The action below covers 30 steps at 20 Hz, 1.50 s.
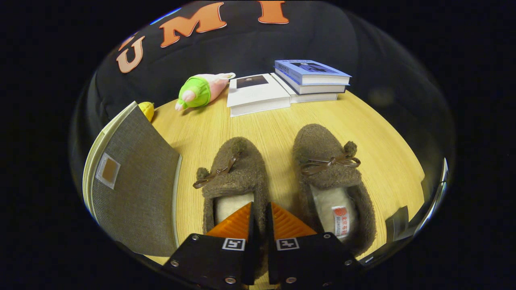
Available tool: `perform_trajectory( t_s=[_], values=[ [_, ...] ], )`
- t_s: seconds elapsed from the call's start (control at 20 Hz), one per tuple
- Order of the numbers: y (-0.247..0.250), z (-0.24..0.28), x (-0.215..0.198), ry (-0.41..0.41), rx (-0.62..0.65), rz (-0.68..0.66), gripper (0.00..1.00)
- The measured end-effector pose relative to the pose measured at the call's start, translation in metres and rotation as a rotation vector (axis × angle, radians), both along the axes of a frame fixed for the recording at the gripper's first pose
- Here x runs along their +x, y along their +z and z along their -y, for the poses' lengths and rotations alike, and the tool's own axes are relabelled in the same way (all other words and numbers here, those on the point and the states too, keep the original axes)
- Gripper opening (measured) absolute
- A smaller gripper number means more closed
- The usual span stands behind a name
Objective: Open the storage box then place both shoes into the box .Put the left shoe in first, then the right shoe, with the right side of both shoes facing outward in a uniform manner.
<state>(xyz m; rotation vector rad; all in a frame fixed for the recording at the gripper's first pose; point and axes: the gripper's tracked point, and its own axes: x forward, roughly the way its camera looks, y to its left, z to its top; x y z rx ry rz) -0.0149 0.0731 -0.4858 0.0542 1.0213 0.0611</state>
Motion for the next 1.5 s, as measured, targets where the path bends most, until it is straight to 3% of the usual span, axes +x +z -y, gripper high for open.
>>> perform_trajectory(
  t_s=[0.05,0.2,0.65,1.05,1.5],
  values=[
    [0.002,-0.003,-0.002,-0.008,0.017,-0.006,0.04],
    [0.015,-0.009,0.0,-0.028,0.051,0.001,0.01],
    [0.075,-0.023,0.006,-0.057,0.083,0.06,0.01],
    [0.179,-0.059,0.026,-0.043,0.14,0.23,0.01],
    [0.214,-0.147,0.015,0.016,0.245,0.263,0.01]
  ],
)
